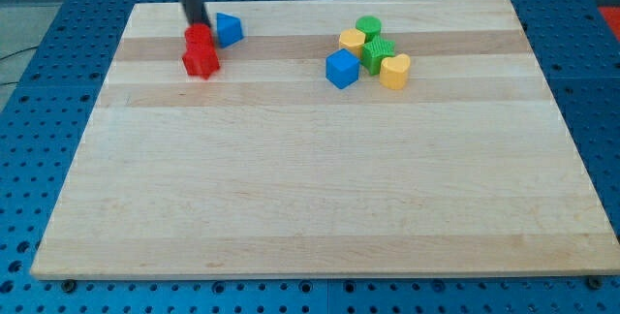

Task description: Move the red circle close to the blue cube

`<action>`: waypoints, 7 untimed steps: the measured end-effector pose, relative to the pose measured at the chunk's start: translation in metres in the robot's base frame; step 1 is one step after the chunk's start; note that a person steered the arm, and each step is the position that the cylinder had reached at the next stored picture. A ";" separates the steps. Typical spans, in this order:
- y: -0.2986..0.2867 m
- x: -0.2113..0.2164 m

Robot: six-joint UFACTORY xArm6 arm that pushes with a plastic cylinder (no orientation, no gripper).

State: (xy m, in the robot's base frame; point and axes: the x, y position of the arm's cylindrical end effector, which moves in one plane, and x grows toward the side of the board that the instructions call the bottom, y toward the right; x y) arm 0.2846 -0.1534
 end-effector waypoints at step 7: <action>0.005 0.035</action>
State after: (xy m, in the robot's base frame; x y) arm 0.3199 -0.1481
